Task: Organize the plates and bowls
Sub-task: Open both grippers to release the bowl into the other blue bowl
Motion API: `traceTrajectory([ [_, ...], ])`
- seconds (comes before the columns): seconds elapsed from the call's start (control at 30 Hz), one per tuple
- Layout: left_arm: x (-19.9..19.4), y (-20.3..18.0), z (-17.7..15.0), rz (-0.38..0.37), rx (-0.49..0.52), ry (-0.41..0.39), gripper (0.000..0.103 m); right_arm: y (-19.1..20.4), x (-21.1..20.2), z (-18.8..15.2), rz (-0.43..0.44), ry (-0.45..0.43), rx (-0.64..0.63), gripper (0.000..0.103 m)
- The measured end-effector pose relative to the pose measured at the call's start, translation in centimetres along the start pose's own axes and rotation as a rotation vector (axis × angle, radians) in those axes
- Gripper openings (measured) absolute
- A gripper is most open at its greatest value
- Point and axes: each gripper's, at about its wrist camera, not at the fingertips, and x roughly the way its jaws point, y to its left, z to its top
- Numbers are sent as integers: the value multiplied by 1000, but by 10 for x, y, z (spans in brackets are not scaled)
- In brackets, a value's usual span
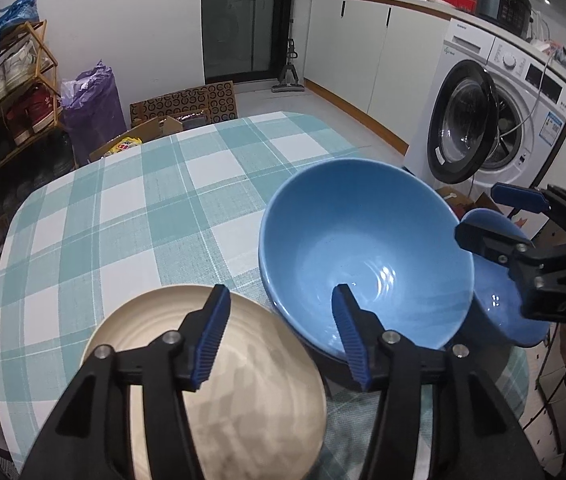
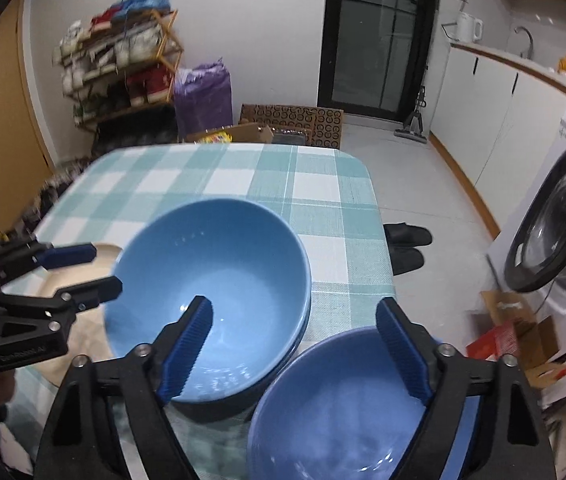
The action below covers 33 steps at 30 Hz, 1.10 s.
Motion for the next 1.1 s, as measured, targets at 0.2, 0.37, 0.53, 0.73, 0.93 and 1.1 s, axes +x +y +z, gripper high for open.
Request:
traceTrajectory([
  [0.2, -16, -3, -3, -21, -34, -42, 92, -26, -29, -1, 49, -44, 81, 102],
  [0.37, -27, -10, -4, -51, -59, -71, 103, -44, -56, -9, 65, -68, 119, 102],
  [0.53, -34, -23, -5, -48, -56, -86, 103, -58, -73, -19, 42, -59, 127, 102],
  [0.73, -42, -43, -8, -36, -41, -90, 103, -76, -95, -34, 25, -56, 134, 102],
  [0.93, -44, -63, -16, -40, -40, -93, 103, -94, -102, -52, -8, -43, 136, 102],
  [1.1, -39, -82, -21, -50, -13, -87, 103, -111, -100, -65, -30, -19, 143, 102],
])
